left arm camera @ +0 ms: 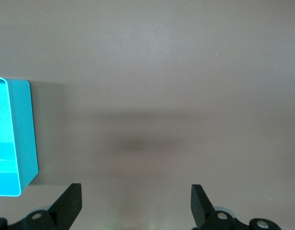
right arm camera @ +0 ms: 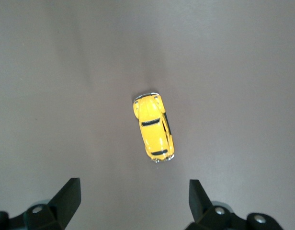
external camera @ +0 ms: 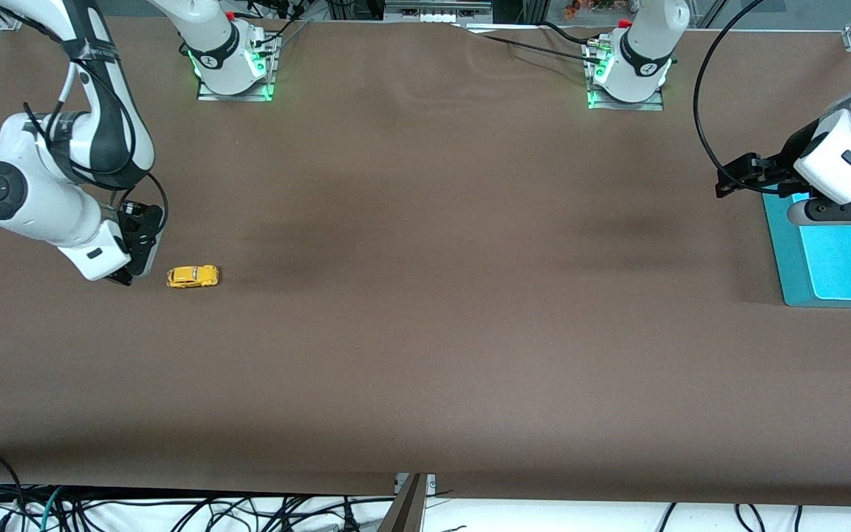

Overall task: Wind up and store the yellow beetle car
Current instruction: 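Move the open right gripper over the yellow beetle car and lower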

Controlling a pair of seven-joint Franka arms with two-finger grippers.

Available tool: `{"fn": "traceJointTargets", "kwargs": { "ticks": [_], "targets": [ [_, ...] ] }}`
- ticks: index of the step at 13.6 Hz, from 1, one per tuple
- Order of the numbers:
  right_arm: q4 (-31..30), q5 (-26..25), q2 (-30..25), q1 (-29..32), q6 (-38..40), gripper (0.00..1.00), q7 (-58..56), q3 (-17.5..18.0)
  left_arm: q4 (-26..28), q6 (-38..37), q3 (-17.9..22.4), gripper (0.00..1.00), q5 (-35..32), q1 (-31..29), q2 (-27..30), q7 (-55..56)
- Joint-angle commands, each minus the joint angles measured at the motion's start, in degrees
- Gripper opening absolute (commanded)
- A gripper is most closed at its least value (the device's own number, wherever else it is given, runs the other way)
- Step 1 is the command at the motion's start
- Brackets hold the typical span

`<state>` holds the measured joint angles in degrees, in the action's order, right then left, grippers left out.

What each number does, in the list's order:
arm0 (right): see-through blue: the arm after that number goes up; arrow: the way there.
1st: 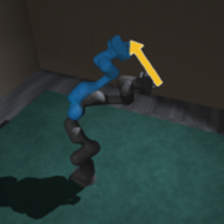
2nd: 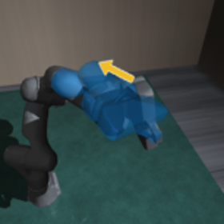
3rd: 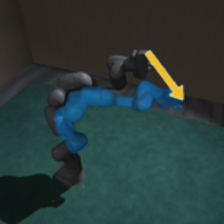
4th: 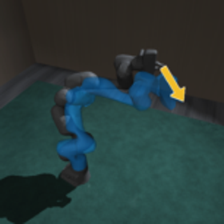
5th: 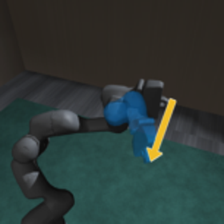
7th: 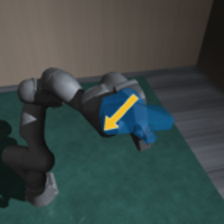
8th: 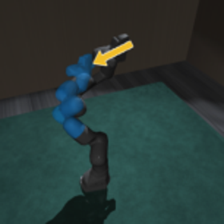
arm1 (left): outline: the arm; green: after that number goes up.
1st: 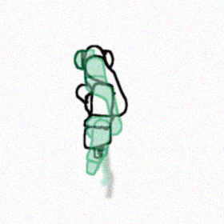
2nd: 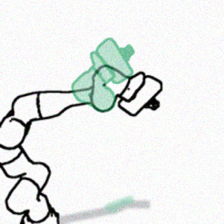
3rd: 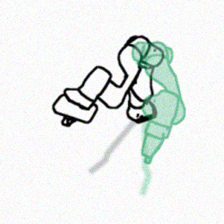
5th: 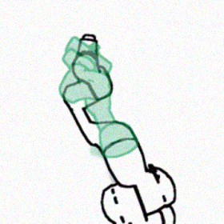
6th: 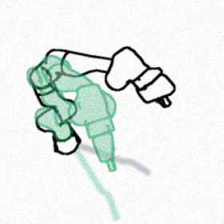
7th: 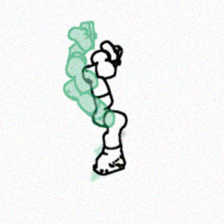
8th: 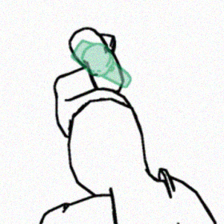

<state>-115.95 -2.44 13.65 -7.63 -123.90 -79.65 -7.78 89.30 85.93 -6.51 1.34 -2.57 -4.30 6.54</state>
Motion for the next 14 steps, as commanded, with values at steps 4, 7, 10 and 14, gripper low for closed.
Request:
{"fn": "traceJointTargets", "kwargs": {
  "ticks": [4, 7, 10, 14],
  "targets": [
    [-10.6, 0.8, -1.4, 0.3, -15.7, 0.99, -9.1, -0.9, -1.9, -1.5, -0.3, 1.0, -1.7, 0.2, -0.7, 0.1],
    [-12.0, 0.9, 1.4, 0.5, -21.1, 0.99, -11.4, -0.9, -2.0, -1.5, -0.3, 1.0, -1.7, 0.2, -0.7, 0.1],
    [-13.6, 0.9, 4.5, 0.5, -28.2, 0.99, -12.5, -0.9, -2.0, -1.6, -0.3, 1.0, -1.6, 0.1, -0.7, 0.0],
    [-14.5, 0.9, 8.2, 0.5, -34.9, 0.99, -12.7, -0.6, -2.0, -1.6, -0.3, 1.0, -1.6, 0.1, -0.7, 0.0]
  ]
}}
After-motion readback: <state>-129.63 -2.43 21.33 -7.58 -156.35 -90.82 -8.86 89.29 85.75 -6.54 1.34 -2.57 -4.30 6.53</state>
